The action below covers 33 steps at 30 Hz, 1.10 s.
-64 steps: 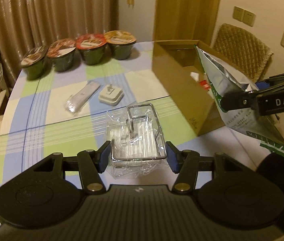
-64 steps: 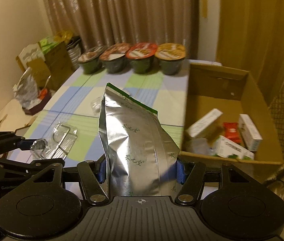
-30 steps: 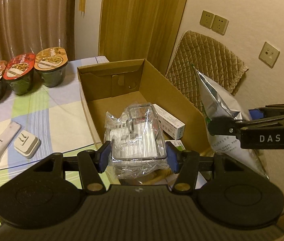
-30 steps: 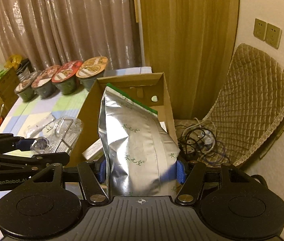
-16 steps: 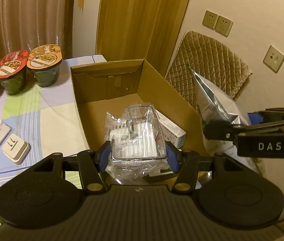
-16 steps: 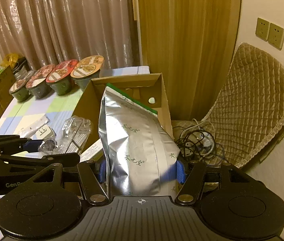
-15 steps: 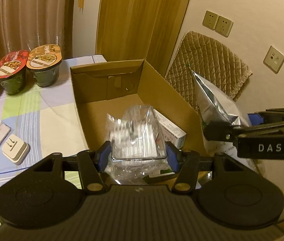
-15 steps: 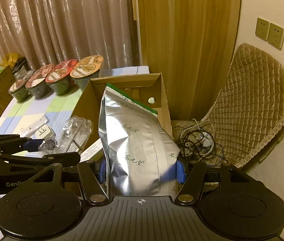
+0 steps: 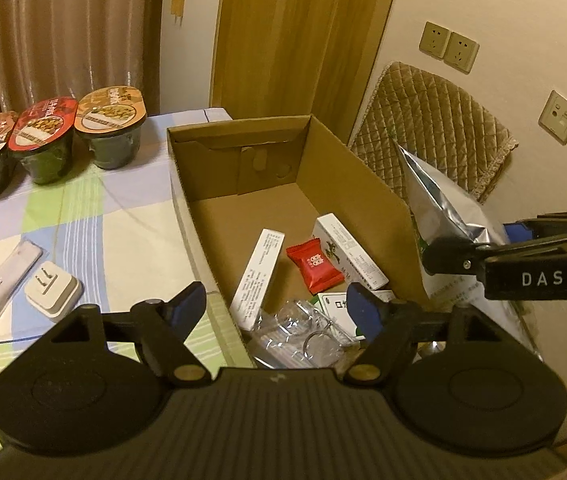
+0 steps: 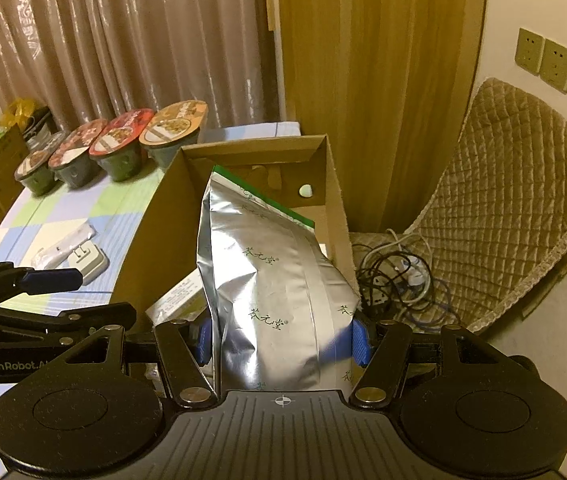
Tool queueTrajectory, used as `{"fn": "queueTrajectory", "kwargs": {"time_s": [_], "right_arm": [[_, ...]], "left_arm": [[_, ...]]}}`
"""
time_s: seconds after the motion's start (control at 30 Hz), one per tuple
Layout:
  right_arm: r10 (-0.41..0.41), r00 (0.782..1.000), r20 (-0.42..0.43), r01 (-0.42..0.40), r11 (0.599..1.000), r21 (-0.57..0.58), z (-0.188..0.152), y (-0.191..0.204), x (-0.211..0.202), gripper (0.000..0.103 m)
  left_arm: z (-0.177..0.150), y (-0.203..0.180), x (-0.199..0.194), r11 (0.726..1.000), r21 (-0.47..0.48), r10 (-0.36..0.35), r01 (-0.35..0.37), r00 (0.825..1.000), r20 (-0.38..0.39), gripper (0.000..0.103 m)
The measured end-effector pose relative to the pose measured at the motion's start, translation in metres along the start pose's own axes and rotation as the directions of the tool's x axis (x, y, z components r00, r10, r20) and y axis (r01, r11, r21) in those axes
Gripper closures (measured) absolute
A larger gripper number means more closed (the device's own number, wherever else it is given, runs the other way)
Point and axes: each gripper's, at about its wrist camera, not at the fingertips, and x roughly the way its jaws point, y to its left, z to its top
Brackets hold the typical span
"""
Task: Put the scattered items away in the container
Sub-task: 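Open both tools to drop the wire rack and foil bag into the cardboard box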
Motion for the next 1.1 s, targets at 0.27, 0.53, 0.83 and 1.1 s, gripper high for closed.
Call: {"fn": "queueTrajectory", "kwargs": {"time_s": [0.27,0.53,0.83,1.1], "right_arm": [[0.013,1.0,-0.004,-0.013,1.0,-0.016,0.006,0.009,0.009,0.038],[0.019,1.0,-0.002,-0.019,0.999,-0.047,0.017,0.021,0.02,0.038],[0.001,0.998,0.066,0.006,0.995,-0.098,0.03,0.029,0.026,0.0],[-0.011,0.997,0.07,0.013,1.0,-0.026,0.02,0.015,0.018,0.0]], "left_arm": [[-0.004,0.003,-0.001,1.0,-0.004,-0.001,0.001,1.0,-0.007,0.03],[-0.004,0.01,-0.001,1.0,-0.014,0.003,-0.003,1.0,-0.006,0.03],[-0.006,0.023,-0.002,1.0,-0.029,0.011,-0.011,1.0,-0.011,0.03],[-0.013,0.034,-0.004,0.998,-0.05,0.021,-0.022,1.0,-0.02,0.03]]}}
